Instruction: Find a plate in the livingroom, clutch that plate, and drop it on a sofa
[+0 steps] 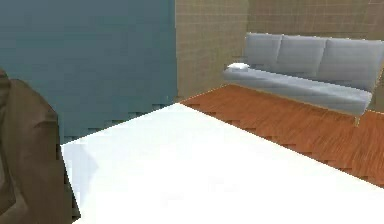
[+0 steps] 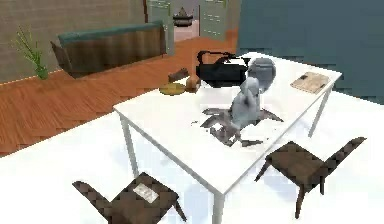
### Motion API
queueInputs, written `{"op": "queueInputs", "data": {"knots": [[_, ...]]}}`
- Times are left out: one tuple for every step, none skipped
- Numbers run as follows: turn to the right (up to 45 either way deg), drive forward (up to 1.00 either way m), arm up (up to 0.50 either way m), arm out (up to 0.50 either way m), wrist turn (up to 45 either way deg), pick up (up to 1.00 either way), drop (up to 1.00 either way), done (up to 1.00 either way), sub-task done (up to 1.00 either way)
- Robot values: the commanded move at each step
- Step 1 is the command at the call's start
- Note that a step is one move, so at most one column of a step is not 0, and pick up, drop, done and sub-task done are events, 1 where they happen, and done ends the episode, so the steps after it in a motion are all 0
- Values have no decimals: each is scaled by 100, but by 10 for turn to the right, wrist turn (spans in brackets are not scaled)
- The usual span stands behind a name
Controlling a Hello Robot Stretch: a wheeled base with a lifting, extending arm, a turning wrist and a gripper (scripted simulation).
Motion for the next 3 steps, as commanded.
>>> {"op": "queueInputs", "data": {"knots": [[300,0,0,0,0,0,0,0,0],[0,50,0,0,0,0,0,0,0],[150,0,0,0,0,0,0,0,0]]}}
